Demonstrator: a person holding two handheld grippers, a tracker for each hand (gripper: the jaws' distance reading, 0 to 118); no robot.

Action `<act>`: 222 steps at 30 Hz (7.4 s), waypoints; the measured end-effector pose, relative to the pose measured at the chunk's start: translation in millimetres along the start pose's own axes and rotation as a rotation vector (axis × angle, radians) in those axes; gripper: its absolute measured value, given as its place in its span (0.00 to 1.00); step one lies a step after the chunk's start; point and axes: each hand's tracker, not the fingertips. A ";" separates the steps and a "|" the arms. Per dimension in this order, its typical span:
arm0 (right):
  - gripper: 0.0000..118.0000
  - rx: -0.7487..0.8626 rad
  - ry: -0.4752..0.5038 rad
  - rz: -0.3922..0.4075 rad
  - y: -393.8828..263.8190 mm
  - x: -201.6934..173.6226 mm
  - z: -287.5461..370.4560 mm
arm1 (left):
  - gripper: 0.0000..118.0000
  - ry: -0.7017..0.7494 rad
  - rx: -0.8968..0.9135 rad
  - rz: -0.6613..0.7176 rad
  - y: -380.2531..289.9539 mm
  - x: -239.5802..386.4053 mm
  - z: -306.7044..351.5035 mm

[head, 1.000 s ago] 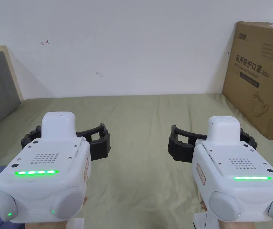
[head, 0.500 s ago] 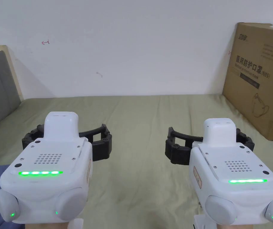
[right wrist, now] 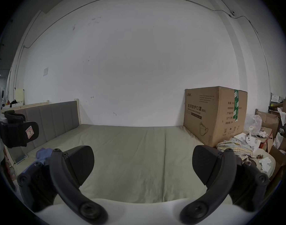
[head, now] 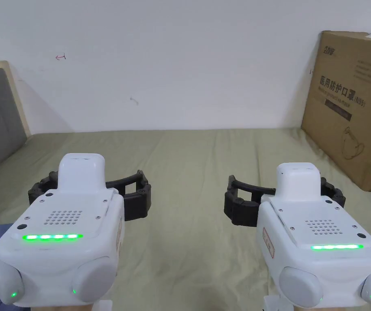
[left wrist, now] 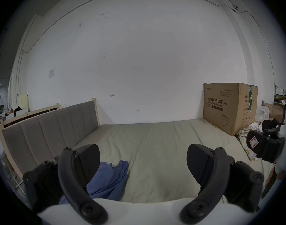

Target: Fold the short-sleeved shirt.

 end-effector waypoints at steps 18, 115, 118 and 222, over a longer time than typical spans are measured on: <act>0.00 -0.023 -0.008 -0.003 2.4 -3.0 -2.9 | 0.01 0.015 0.078 -0.042 -0.1 8.4 9.6; 0.00 -0.310 0.102 0.008 -17.0 -24.4 -67.3 | 0.08 -0.464 -0.493 0.258 53.7 16.9 -134.2; 0.00 -0.275 -0.005 0.012 -3.4 26.0 -50.8 | 0.08 -0.669 -0.478 0.224 60.0 79.7 -117.8; 0.08 -0.937 -0.277 -0.213 -168.7 208.5 -95.3 | 0.42 -0.229 -0.984 -0.075 -165.0 129.2 -295.2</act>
